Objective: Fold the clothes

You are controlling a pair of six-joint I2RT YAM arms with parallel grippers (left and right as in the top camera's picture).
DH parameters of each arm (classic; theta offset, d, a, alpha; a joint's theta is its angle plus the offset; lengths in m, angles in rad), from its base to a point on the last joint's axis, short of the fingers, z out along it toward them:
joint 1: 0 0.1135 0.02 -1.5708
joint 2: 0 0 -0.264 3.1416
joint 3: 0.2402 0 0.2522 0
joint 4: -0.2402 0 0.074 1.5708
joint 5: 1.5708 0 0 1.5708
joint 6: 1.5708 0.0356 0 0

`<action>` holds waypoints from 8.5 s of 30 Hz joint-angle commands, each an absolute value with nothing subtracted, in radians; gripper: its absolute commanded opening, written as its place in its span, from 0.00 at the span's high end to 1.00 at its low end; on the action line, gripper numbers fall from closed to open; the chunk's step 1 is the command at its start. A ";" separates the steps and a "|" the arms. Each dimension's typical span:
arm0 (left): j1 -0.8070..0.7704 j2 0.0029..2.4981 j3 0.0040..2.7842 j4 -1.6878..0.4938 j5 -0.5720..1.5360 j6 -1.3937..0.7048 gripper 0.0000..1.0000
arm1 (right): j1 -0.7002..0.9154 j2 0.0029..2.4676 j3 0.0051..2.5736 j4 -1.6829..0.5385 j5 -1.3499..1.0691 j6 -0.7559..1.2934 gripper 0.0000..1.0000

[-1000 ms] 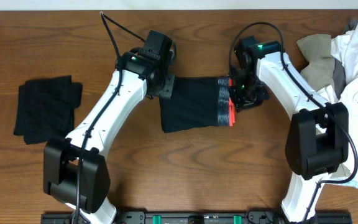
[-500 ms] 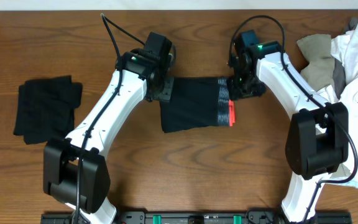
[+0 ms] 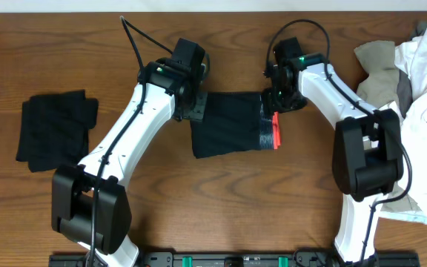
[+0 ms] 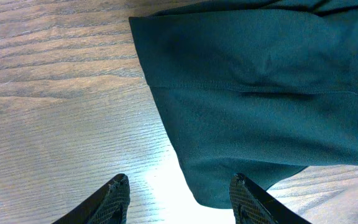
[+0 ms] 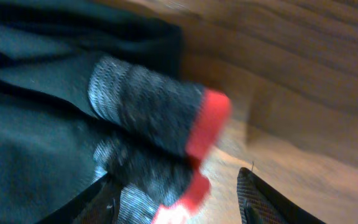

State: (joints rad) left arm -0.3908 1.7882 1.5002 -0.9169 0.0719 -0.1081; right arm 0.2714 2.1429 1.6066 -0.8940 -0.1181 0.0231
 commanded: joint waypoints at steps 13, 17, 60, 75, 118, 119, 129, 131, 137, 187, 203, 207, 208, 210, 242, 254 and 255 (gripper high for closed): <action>-0.389 1.798 1.494 -0.920 0.072 -0.114 0.46 | 0.251 2.165 1.601 -0.840 -0.217 -0.031 0.99; -0.389 1.798 1.494 -0.919 0.072 -0.114 0.46 | 0.242 2.143 1.603 -0.860 -0.218 -0.020 0.99; -0.389 1.798 1.494 -0.933 0.072 -0.114 0.45 | 0.236 1.988 1.602 -0.781 -0.207 0.029 0.61; -0.389 1.798 1.494 -0.931 0.072 -0.114 0.46 | 0.228 1.982 1.598 -0.931 -0.142 0.021 0.52; -0.389 1.798 1.494 -0.934 0.072 -0.114 0.46 | 0.228 2.023 1.453 -0.451 -0.150 0.087 0.74; -0.389 1.798 1.494 -0.934 0.072 -0.114 0.46 | 0.228 2.022 1.456 -0.437 -0.192 0.068 0.70; -0.389 1.798 1.494 -0.933 0.072 -0.114 0.46 | 0.262 2.059 1.457 -0.392 -0.349 -0.064 0.92; -0.389 1.798 1.494 -0.933 0.072 -0.114 0.45 | 0.277 2.081 1.457 -0.382 -0.324 -0.068 0.92; -0.389 1.798 1.494 -0.934 0.072 -0.115 0.46 | 0.297 2.172 1.457 -0.280 -0.322 -0.065 0.91; -0.326 2.150 1.494 -0.570 0.068 0.208 0.13 | 0.262 1.616 1.457 -0.760 -0.161 -0.030 0.50; -0.336 2.152 1.494 -1.083 0.312 -0.027 0.76 | 0.259 1.616 1.457 -0.849 -0.085 -0.031 0.50; -0.356 2.152 1.494 -1.220 0.352 -0.041 0.75 | 0.258 1.616 1.456 -0.872 -0.067 -0.031 0.50; -0.363 2.152 1.494 -1.242 0.352 -0.041 0.72 | 0.256 1.616 1.456 -0.874 -0.067 -0.031 0.50; -0.374 2.152 1.494 -1.259 0.352 -0.039 0.67 | 0.253 1.616 1.456 -0.875 -0.067 -0.031 0.50; -0.353 1.896 1.513 -0.959 0.111 0.037 0.01 | 0.246 1.617 1.456 -0.907 -0.052 -0.015 0.49; -0.298 2.021 1.513 -0.859 0.255 0.157 0.01 | 0.246 1.617 1.456 -0.909 -0.052 -0.012 0.49; -0.298 2.029 1.512 -0.852 0.275 0.170 0.01 | 0.246 1.617 1.456 -0.909 -0.052 -0.012 0.49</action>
